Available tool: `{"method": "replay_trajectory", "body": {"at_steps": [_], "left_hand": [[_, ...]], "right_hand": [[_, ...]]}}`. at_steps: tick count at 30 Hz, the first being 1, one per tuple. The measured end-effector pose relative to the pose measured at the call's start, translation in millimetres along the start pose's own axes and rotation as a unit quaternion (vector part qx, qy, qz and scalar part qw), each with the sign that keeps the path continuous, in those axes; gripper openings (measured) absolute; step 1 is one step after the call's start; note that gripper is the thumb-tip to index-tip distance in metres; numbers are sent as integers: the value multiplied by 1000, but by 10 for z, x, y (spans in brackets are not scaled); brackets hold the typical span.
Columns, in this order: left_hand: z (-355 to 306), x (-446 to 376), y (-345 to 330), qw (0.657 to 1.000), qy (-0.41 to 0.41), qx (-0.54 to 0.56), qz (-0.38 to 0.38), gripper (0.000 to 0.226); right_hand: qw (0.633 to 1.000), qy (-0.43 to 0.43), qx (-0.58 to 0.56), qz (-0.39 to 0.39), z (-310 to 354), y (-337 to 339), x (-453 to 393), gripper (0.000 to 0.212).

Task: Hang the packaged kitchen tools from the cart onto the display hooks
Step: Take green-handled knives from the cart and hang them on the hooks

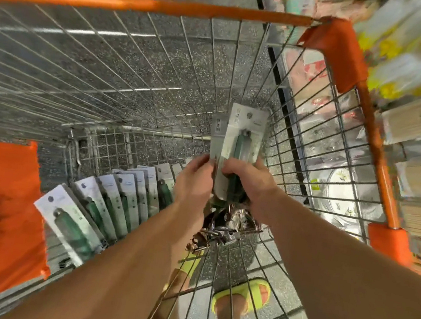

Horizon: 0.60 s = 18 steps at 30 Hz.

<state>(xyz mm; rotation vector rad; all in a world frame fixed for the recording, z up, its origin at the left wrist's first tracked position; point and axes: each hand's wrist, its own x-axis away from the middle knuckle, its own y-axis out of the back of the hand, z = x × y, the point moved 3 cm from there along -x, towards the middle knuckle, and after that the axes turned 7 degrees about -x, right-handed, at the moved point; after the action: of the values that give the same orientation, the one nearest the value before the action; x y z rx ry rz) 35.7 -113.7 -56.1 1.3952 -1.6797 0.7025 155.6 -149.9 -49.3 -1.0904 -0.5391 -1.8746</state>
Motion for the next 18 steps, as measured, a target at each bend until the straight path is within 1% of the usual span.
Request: {"method": "replay_trajectory", "body": {"at_steps": [3, 4, 5, 6, 7, 8, 9, 10, 12, 15, 18], "left_hand": [[-224, 93, 142, 992, -88, -91, -13, 24], [-271, 124, 184, 990, -107, -95, 10, 26], [-327, 193, 213, 989, -117, -80, 47, 24], [-377, 251, 239, 987, -125, -72, 70, 21], [-437, 307, 263, 987, -124, -80, 66, 17], [-494, 369, 276, 988, -107, -99, 53, 19], [-541, 445, 278, 989, -80, -110, 52, 31], [-565, 499, 270, 988, -63, -120, 78, 44], [-600, 672, 254, 977, -83, -132, 143, 60], [-723, 970, 240, 963, -146, -116, 197, 74], [-908, 1280, 189, 949, -192, -100, 230, 82]], "right_hand": [[1000, -10, -12, 1, 199, -101, 137, 56], [1000, -5, -12, -1, 267, -133, 184, 54], [1000, 6, -9, -3, 341, -168, 254, 44], [1000, 18, -11, -7, 405, -192, 319, 33], [999, 26, -16, -12, 459, -212, 377, 27], [999, 31, -27, -12, 519, -238, 446, 25], [999, 33, -34, -13, 573, -269, 524, 26], [999, 37, -34, -11, 626, -300, 610, 29], [999, 46, -24, -7, 721, -349, 770, 39], [997, 69, -28, -25, 910, -410, 1073, 50], [991, 117, -9, -66, 1159, -419, 1370, 75]]}}
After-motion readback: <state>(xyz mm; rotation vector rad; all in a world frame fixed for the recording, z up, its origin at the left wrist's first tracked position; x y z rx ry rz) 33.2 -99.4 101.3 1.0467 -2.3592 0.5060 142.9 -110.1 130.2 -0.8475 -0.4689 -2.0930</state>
